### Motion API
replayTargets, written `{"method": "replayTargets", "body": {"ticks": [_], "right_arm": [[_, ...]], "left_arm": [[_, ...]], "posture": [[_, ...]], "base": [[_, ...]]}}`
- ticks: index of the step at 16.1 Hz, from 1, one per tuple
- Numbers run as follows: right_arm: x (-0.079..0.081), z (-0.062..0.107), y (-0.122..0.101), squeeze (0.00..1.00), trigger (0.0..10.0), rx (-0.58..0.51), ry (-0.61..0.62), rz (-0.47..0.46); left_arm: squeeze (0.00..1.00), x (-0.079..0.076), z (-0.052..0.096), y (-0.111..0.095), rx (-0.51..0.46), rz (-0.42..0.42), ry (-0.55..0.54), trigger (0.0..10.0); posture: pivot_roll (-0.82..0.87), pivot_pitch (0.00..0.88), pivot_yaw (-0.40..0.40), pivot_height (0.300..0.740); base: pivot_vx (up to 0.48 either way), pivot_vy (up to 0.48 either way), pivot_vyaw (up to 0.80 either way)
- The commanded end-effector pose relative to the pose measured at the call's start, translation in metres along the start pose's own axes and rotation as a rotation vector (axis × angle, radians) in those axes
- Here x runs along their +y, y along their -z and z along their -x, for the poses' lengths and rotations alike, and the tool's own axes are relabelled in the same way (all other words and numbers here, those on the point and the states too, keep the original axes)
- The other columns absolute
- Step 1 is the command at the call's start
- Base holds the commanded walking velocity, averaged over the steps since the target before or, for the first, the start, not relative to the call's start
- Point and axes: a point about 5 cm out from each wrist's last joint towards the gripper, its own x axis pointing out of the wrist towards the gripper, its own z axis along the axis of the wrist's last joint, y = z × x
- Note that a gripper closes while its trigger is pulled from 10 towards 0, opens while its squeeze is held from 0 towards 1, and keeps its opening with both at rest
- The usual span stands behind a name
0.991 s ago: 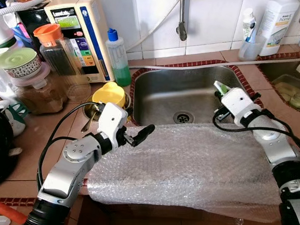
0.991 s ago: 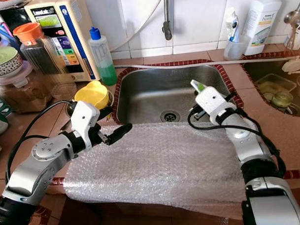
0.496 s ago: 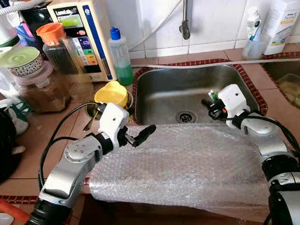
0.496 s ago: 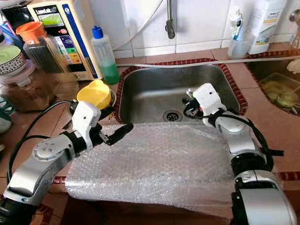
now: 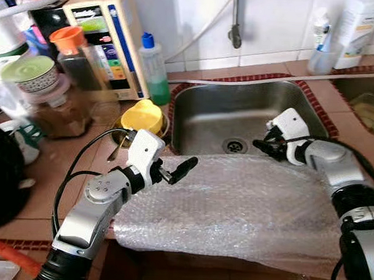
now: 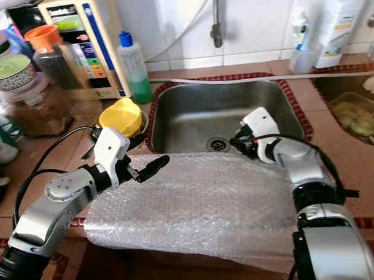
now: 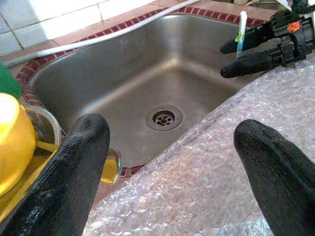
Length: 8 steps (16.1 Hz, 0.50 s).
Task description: Kitchen organization
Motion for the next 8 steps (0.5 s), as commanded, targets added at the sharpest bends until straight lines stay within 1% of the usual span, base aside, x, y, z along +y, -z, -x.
{"method": "replayTargets", "body": {"ticks": [1, 3, 4, 5, 6, 7, 8], "right_arm": [[0.01, -0.002, 0.023, 0.87, 10.0, 0.099, -0.049, -0.069], [0.009, -0.002, 0.019, 0.89, 10.0, 0.094, -0.057, -0.093], [0.009, -0.004, 0.006, 0.9, 10.0, 0.006, -0.052, -0.139], [0.008, -0.004, -0.002, 0.9, 10.0, -0.049, -0.052, -0.166], [0.007, -0.003, -0.009, 0.9, 10.0, -0.104, -0.04, -0.114], [0.008, -0.002, -0.007, 0.89, 10.0, -0.074, 0.01, 0.083], [0.005, -0.002, -0.009, 0.89, 10.0, -0.076, 0.062, 0.1]], "left_arm": [[1.0, 0.002, 0.001, -0.002, 0.008, -0.014, -0.008, 10.0], [1.0, 0.001, 0.0, -0.002, 0.008, -0.013, -0.006, 10.0], [0.95, 0.001, 0.0, -0.002, 0.007, -0.013, -0.005, 10.0], [0.95, 0.001, 0.0, -0.002, 0.007, -0.013, -0.004, 10.0], [0.92, 0.0, 0.0, -0.002, 0.007, -0.012, -0.004, 10.0], [0.78, 0.0, 0.0, -0.002, 0.007, -0.012, -0.003, 10.0], [0.73, 0.0, 0.0, -0.002, 0.007, -0.012, -0.003, 10.0]], "posture": [[-0.27, 0.092, 0.198, 0.74], [-0.27, 0.091, 0.197, 0.74], [-0.27, 0.091, 0.197, 0.74], [-0.27, 0.091, 0.197, 0.74], [-0.27, 0.091, 0.197, 0.74], [-0.27, 0.091, 0.197, 0.74], [-0.27, 0.091, 0.197, 0.74]], "base": [[0.0, 0.0, 0.0], [0.0, 0.0, 0.0], [0.0, 0.0, 0.0], [0.0, 0.0, 0.0], [0.0, 0.0, 0.0], [0.0, 0.0, 0.0], [0.0, 0.0, 0.0]]}}
